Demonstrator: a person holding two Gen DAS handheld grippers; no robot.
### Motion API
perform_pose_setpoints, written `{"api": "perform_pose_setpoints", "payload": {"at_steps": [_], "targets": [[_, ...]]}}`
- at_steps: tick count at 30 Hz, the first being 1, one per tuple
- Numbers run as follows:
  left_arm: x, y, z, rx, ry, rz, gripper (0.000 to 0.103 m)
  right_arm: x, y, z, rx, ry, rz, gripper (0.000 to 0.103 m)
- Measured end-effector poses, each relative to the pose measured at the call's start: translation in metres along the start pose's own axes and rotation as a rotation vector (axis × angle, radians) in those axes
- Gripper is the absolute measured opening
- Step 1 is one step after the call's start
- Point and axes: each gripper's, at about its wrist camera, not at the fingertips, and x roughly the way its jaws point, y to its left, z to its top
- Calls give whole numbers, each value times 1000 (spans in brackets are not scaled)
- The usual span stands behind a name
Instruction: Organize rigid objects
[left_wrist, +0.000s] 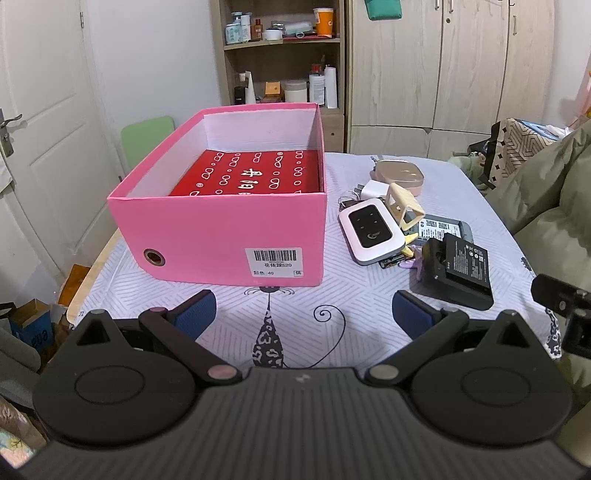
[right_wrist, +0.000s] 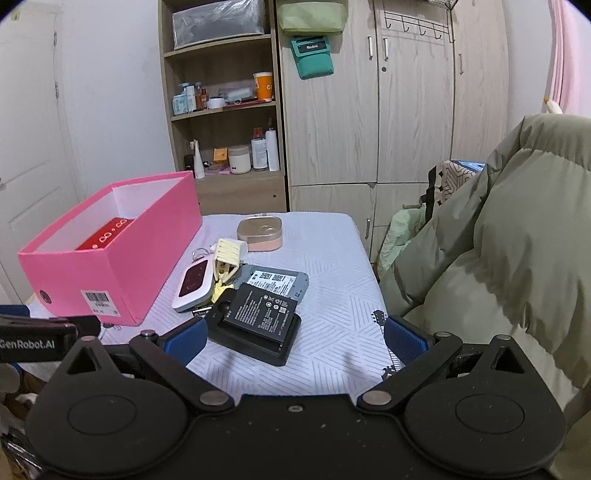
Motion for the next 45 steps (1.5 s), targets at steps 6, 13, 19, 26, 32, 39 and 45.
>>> {"api": "perform_pose_setpoints", "payload": {"at_steps": [6,13,19,26,32,39,45], "targets": [[0,2,0,-6,1,9,103,0,1,0,-3,2,0,103],[0,4,-1,-4,6,4,103,1,3,0,-5,7,7,103],[-4,4,-1,0,-6,2,103,6,5,-2,7,16,8,103],[-3,3,-4,5,-29,14,103,5,6,-2,7,11,9,103],[-7,4,-7,10,-73,22,103,4,6,-3,4,5,11,103],[-10,8,-11,-15,-114,11,103,3,6,-4,8,0,43,103],[-10,10,-14,-27,-132,9,103,2,8,-5,0,-4,45,103]]}}
